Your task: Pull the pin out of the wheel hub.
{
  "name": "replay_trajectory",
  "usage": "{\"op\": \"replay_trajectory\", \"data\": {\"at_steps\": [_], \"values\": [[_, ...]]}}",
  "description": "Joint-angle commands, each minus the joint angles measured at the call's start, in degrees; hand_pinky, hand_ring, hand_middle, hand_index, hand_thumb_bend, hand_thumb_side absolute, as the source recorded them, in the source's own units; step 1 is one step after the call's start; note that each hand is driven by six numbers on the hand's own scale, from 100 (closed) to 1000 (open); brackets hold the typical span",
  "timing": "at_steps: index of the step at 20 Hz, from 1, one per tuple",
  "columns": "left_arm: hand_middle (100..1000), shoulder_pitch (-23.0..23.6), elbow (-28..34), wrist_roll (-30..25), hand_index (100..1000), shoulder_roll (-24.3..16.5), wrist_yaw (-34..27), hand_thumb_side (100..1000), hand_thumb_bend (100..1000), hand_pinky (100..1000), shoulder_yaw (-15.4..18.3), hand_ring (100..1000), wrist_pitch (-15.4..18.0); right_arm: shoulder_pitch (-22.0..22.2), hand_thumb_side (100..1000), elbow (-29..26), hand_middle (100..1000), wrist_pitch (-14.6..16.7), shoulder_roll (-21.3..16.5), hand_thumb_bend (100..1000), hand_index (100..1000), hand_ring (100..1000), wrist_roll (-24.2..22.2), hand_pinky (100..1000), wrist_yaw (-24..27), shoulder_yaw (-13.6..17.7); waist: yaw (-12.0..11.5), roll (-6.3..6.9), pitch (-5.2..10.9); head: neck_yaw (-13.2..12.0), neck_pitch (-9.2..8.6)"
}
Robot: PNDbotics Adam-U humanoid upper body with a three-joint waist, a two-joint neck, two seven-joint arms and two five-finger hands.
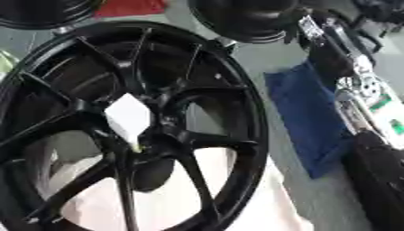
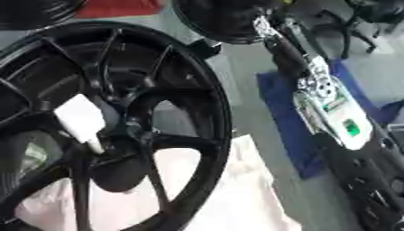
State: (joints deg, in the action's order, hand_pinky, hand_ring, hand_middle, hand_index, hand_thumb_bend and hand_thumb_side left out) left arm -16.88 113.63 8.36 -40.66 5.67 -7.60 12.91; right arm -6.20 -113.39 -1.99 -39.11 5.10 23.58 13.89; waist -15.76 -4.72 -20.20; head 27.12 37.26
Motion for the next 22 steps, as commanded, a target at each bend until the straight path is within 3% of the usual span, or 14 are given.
{"op": "replay_trajectory", "data": {"at_steps": [1, 8, 11, 19, 22], "values": [[649, -1.43, 0.96, -1.74, 763, -4.46, 1.76, 564, 292, 794, 0.08, 584, 0.92, 0.05, 587, -1.2, 378, 0.62, -1.67, 100, 676, 796, 0.42, 1000, -0.55, 1.17, 0.15, 0.09, 0.65, 0.54, -0.3], [654, -2.11, 0.96, -0.93, 765, -13.7, 6.49, 546, 300, 793, 1.09, 593, 1.96, -0.57, 586, -1.2, 377, 1.15, -1.27, 100, 675, 796, 0.31, 1000, -0.23, 1.01, 0.94, -0.77, 0.56, -0.3, 0.19], [666, -4.6, 0.96, -2.23, 772, -17.7, 7.52, 545, 307, 791, 0.42, 613, 3.18, -0.5, 587, -1.2, 376, 0.88, -1.15, 100, 675, 796, 0.25, 1000, -0.11, 0.87, 0.98, -0.81, 0.8, -1.03, 0.83], [691, -15.52, 0.96, -8.98, 785, -28.65, 11.69, 541, 355, 787, -7.44, 673, 8.94, -1.22, 590, -1.2, 373, 0.13, -1.01, 100, 674, 794, -0.67, 1000, 0.62, -0.19, 1.91, -1.17, 1.32, -2.25, 0.82], [692, -19.59, 0.96, -11.49, 785, -29.46, 13.35, 540, 364, 786, -10.52, 682, 11.15, -1.62, 588, -1.2, 372, -0.17, -1.39, 100, 674, 794, -1.22, 1000, 0.52, -0.75, 2.65, -1.03, 1.3, -2.66, 0.45]]}}
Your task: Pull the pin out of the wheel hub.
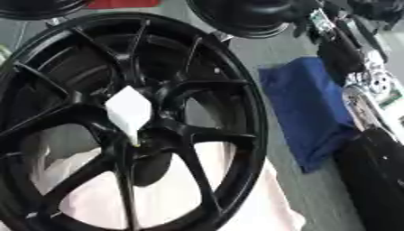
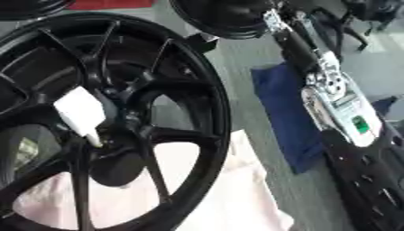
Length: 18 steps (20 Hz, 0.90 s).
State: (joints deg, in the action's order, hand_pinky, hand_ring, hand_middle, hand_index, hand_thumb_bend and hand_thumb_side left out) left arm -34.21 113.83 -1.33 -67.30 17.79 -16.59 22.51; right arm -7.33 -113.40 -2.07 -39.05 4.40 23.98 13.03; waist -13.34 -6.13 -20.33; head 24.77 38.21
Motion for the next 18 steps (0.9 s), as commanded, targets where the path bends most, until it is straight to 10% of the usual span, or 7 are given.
{"op": "replay_trajectory", "data": {"at_steps": [1, 18], "values": [[676, -3.67, 0.76, -2.67, 775, -2.53, 1.55, 545, 359, 787, -2.46, 678, 2.17, -0.62, 587, -1.19, 372, -0.22, -1.61, 100, 674, 794, -0.69, 1000, -0.05, -0.11, 0.46, 0.4, 1.46, -0.36, -0.37], [721, -28.52, 0.76, -18.0, 806, 9.45, -4.11, 582, 383, 804, -17.46, 719, -8.41, -2.58, 584, -1.19, 374, 0.38, -2.23, 100, 675, 797, -3.16, 1000, -0.65, -1.84, 2.98, 1.32, 0.51, -2.51, -2.11]]}}
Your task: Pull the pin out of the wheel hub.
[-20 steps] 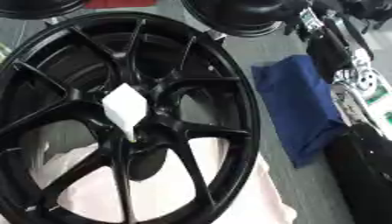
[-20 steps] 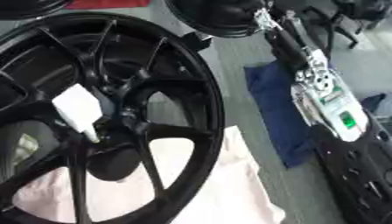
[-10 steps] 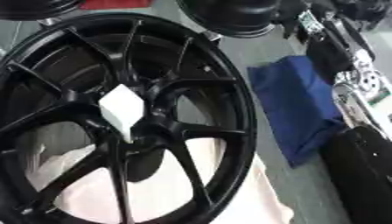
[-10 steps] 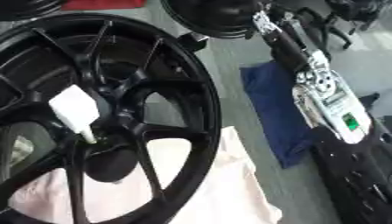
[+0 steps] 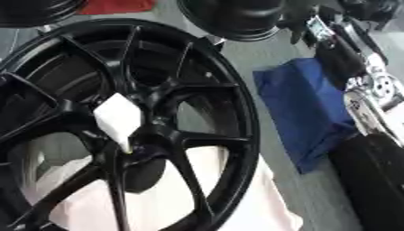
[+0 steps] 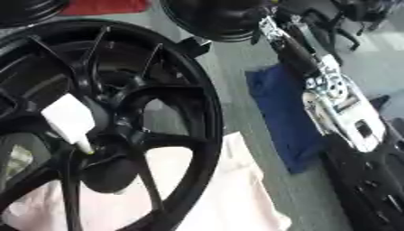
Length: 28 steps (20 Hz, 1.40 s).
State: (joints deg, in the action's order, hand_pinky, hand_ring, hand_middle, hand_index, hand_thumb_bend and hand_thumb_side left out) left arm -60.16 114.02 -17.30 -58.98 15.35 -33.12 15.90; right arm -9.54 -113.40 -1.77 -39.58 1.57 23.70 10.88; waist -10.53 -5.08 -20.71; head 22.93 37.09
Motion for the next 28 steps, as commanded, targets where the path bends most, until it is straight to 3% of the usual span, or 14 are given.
{"op": "replay_trajectory", "data": {"at_steps": [1, 5, 9, 12, 16, 20, 23, 26, 28], "values": [[720, -3.95, 0.58, -2.89, 806, 2.17, -2.3, 585, 385, 804, -1.62, 716, -2.67, -0.43, 585, -1.19, 374, -0.01, -1.62, 100, 675, 797, -0.43, 1000, -0.32, 0.24, 0.14, 0.29, 0.92, -0.77, -1.02], [717, -7.64, 0.58, -6.44, 805, 5.45, -5.03, 587, 375, 802, -3.46, 714, -6.07, -0.65, 587, -1.19, 375, -0.3, -1.4, 100, 675, 797, -0.71, 1000, -0.13, 0.08, 0.1, 0.55, 1.08, -0.94, -0.89], [712, -12.52, 0.58, -27.45, 803, 10.57, -10.18, 590, 368, 801, 1.59, 712, -11.68, -0.81, 591, -1.19, 375, -0.91, -0.44, 100, 675, 798, -0.81, 1000, 0.34, 0.05, 0.3, 0.29, 1.36, -1.02, -0.36], [707, -14.39, 0.58, -32.97, 804, 12.86, -12.82, 592, 367, 802, 3.06, 705, -14.43, -1.04, 594, -1.19, 376, -1.09, -0.11, 100, 675, 798, -1.07, 1000, 0.58, 0.0, 0.73, 0.61, 1.36, -1.25, -0.16], [698, -13.97, 0.58, -33.3, 801, 13.62, -13.17, 602, 391, 804, 3.0, 691, -18.13, -1.56, 598, -1.19, 376, -1.28, -0.03, 100, 675, 799, -1.49, 1000, 0.87, -0.21, 1.15, 1.08, 1.23, -1.16, -0.42], [701, -12.08, 0.58, -29.41, 816, 12.44, -10.79, 684, 428, 818, 1.65, 694, -28.25, -1.27, 599, -1.19, 377, -1.55, 0.07, 100, 675, 799, -1.4, 1000, 0.72, -0.02, 1.34, 1.67, 1.05, -0.42, -0.02], [720, -11.82, 0.58, -27.7, 826, 12.31, -9.39, 676, 436, 823, 0.5, 715, -33.54, -1.24, 602, -1.19, 377, -1.75, 0.24, 100, 675, 799, -1.37, 1000, 0.74, -0.01, 1.28, 1.91, 0.95, 0.04, 0.52], [718, -11.94, 0.58, -26.95, 825, 12.95, -8.74, 613, 409, 822, 0.18, 710, -33.51, -1.54, 602, -1.19, 377, -1.83, 0.29, 100, 675, 800, -1.65, 1000, 0.77, -0.19, 1.34, 1.97, 0.8, -0.03, 0.57], [729, -11.99, 0.58, -26.61, 826, 13.29, -8.65, 573, 403, 820, 0.4, 717, -30.92, -1.69, 603, -1.19, 376, -1.83, 0.33, 100, 675, 800, -1.78, 1000, 0.77, -0.24, 1.44, 1.96, 0.6, -0.19, 0.38]]}}
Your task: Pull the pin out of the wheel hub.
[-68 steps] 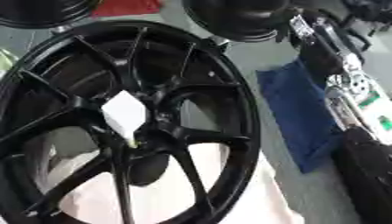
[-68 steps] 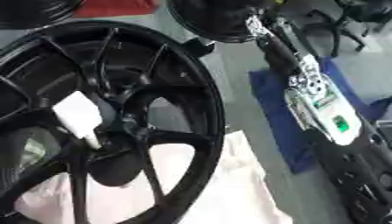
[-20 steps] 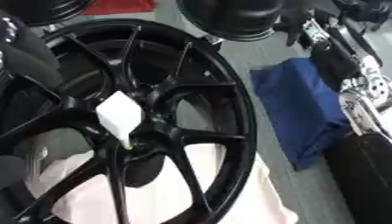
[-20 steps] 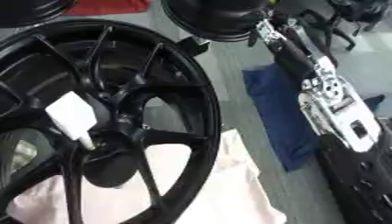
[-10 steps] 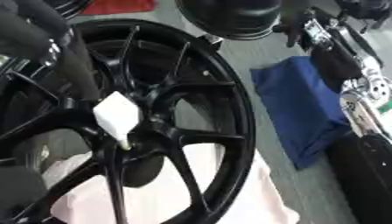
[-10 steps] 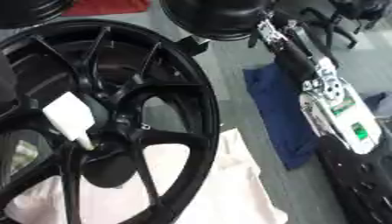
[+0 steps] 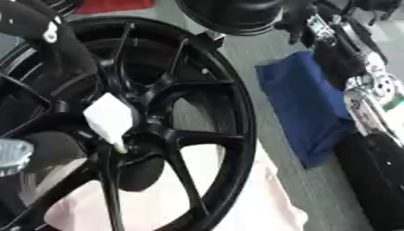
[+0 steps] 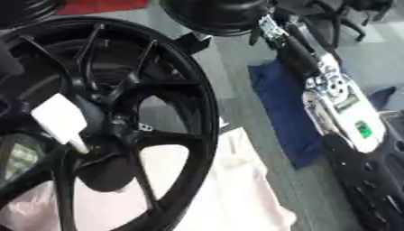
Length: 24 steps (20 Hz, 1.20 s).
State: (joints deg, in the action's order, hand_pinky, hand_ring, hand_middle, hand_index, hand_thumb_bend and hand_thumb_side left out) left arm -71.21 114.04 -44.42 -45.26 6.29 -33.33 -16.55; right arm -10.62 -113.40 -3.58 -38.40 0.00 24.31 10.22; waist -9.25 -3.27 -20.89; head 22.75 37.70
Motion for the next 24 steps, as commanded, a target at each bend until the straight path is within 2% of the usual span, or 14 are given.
{"op": "replay_trajectory", "data": {"at_steps": [1, 4, 9, 17, 24], "values": [[731, -0.88, 0.55, 0.64, 827, -0.31, 0.51, 566, 401, 820, 0.83, 718, 3.1, -0.68, 603, -1.19, 376, -0.01, -0.84, 100, 675, 800, -0.27, 1000, 0.13, 0.41, 0.23, 0.16, 0.63, -0.11, -0.38], [727, -0.52, 0.55, 1.16, 818, 0.34, -1.75, 510, 353, 824, 1.65, 704, 7.32, -1.17, 607, -1.19, 376, -0.04, -0.8, 100, 675, 800, -0.49, 1000, 0.05, 0.28, 0.77, 0.25, -0.15, -0.81, -1.28], [739, -0.84, 0.46, -0.88, 815, 0.5, -5.9, 499, 352, 831, 2.3, 710, 12.04, -1.98, 613, -1.19, 375, -0.22, -0.7, 100, 675, 800, -0.88, 1000, -0.17, 0.07, 2.32, 0.83, -1.55, -2.17, -2.93], [743, -1.27, 0.32, -3.87, 808, 0.37, -6.17, 468, 347, 832, 3.4, 717, 13.49, -2.5, 623, -1.19, 375, -0.38, -0.42, 100, 674, 800, -1.23, 1000, -0.47, -0.07, 4.69, 1.83, -3.13, -3.39, -4.82], [771, -1.24, -0.28, -5.97, 817, 0.37, -4.28, 429, 347, 843, 3.66, 762, 14.58, -2.86, 634, -1.19, 374, -0.48, -0.29, 100, 674, 800, -1.71, 1000, -0.82, -0.3, 5.6, 2.32, -4.48, -4.35, -5.17]]}}
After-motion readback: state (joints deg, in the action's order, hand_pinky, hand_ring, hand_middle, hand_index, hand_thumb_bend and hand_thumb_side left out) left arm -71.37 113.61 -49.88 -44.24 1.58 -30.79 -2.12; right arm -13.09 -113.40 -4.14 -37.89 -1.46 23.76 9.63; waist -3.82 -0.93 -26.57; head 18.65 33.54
